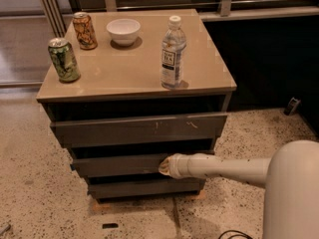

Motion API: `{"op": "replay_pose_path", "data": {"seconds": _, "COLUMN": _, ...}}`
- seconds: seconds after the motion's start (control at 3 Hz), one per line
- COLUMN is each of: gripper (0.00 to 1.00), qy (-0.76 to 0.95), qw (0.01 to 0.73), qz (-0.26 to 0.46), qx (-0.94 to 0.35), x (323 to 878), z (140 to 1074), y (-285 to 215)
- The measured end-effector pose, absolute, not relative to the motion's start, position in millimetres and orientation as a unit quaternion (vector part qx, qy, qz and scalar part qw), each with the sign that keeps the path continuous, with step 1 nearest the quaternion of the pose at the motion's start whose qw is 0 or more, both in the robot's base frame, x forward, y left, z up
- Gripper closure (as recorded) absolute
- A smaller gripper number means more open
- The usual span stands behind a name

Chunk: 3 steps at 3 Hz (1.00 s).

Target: Close middle drawer

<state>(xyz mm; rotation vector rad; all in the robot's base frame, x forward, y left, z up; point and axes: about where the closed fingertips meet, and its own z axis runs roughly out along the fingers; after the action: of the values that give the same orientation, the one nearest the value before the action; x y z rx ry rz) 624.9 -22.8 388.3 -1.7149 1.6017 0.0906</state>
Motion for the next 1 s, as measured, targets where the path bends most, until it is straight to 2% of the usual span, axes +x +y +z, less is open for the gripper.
{"op": "replay_pose_path", "data": {"seconds": 1.0, "gripper": 1.0, "qy": 0.655, "qw": 0.401, "qz": 0.064, "qx": -0.637, "x": 627.1, "z": 402.4, "y": -24.4}}
